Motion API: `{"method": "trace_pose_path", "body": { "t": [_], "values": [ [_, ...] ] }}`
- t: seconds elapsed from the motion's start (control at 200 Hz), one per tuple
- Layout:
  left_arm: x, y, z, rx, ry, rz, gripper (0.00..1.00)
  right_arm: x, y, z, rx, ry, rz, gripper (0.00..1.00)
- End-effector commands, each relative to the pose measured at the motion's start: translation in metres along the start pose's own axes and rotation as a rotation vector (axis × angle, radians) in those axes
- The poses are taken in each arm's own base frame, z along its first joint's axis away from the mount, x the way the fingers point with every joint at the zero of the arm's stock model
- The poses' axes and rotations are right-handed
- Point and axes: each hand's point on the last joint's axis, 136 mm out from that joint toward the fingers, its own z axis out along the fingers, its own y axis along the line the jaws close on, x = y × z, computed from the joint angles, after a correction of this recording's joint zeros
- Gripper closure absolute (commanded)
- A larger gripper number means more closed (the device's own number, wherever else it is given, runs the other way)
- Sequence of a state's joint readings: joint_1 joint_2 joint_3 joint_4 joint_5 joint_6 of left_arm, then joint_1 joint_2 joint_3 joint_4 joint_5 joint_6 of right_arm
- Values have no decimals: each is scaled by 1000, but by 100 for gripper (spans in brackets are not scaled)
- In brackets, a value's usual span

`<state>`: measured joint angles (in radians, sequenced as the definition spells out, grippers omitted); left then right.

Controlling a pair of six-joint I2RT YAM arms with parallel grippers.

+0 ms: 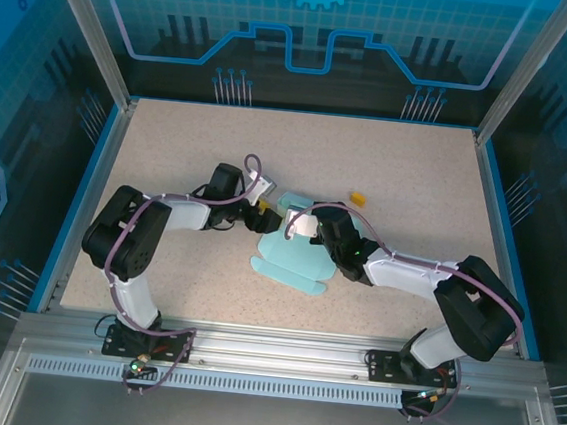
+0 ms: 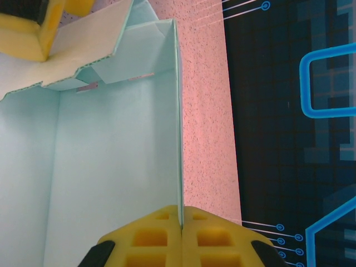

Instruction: Fold the paper box

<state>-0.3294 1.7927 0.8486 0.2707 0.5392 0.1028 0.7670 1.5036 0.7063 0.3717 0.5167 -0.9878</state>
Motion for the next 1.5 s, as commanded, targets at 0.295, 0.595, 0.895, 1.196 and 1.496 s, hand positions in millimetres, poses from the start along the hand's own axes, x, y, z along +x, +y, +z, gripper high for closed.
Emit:
{"method": "trace_pose_path", "body": {
  "t": [0.295,0.595,0.895,1.196,1.496],
  "values": [
    [-27,-10,-1,39,-64,31,30,-17,-1,-6,-39,-54,15,100],
    [-31,-13,-1,67,-41,19,40,-16,-4,-5,-53,-56,31,100],
    [-25,-17,-1,93,-23,11,45,-16,-2,-2,-65,-59,56,100],
    [-16,-14,-2,73,-33,32,39,-14,3,0,-79,-55,55,100],
    [-15,-6,-3,54,-40,54,36,-7,10,-1,-55,-41,10,100]
  ]
}}
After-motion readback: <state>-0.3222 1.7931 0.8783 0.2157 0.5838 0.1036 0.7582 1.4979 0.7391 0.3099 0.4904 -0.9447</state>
